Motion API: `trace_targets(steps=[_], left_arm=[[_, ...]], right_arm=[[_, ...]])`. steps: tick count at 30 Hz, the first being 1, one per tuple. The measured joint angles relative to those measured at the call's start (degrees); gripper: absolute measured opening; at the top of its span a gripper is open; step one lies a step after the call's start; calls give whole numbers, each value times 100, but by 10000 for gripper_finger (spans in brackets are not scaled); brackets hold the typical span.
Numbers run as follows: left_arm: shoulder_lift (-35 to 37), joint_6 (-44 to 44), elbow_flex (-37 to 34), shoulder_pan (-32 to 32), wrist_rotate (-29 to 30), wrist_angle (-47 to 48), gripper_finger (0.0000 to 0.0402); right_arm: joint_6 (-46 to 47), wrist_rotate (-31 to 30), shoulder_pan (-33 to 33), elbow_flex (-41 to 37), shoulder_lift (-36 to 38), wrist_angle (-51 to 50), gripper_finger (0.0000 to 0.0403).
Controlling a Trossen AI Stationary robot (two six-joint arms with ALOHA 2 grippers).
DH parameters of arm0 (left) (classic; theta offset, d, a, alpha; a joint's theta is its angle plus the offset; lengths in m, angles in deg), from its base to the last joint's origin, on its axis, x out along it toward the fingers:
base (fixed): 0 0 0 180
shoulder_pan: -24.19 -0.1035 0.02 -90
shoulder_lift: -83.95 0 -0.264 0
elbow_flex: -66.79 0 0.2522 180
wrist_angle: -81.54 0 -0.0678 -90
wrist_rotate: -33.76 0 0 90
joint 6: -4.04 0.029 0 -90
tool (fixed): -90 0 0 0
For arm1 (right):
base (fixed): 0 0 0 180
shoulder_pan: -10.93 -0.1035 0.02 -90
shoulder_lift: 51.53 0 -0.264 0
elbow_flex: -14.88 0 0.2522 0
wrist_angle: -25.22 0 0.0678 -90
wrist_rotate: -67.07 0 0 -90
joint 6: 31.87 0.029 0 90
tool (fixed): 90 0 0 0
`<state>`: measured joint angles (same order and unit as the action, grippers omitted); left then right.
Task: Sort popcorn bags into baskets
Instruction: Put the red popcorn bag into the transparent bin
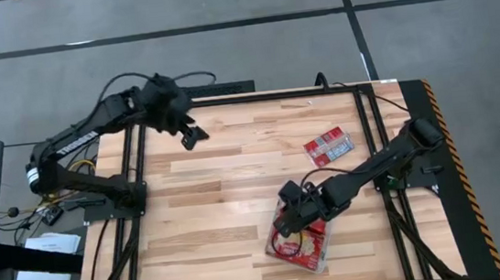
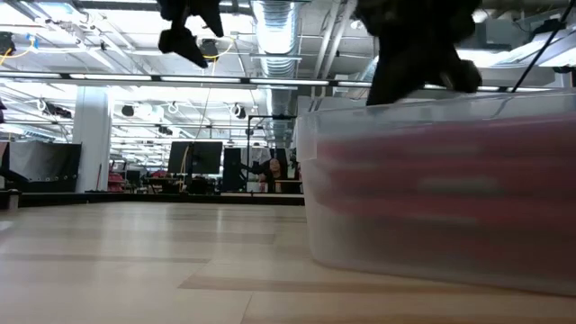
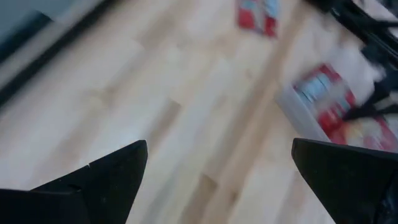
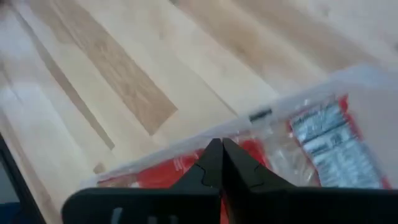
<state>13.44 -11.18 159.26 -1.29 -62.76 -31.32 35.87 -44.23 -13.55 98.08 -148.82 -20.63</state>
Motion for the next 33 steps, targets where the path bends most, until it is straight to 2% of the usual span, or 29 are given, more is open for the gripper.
trace_targets(steps=[8, 16, 20, 26, 33], left_arm=[[-169, -327, -874, 818, -972, -304, 389], [-145, -1340, -1388, 2436, -830, -724, 389], [-145, -1944, -1411, 3429, -407, -1217, 389], [-145, -2852, -1411, 4927, 682, -1960, 389], [-158, -3687, -1411, 6110, 2028, -2188, 389]], right_arm=[[-742, -600, 137, 617, 342, -331, 31], [-1037, -727, 451, 653, 438, -309, 42], [-420, -717, 462, 653, 436, -326, 38], [1366, -704, 245, 657, 547, -908, 20], [2985, -726, -220, 649, 611, -1779, 22]])
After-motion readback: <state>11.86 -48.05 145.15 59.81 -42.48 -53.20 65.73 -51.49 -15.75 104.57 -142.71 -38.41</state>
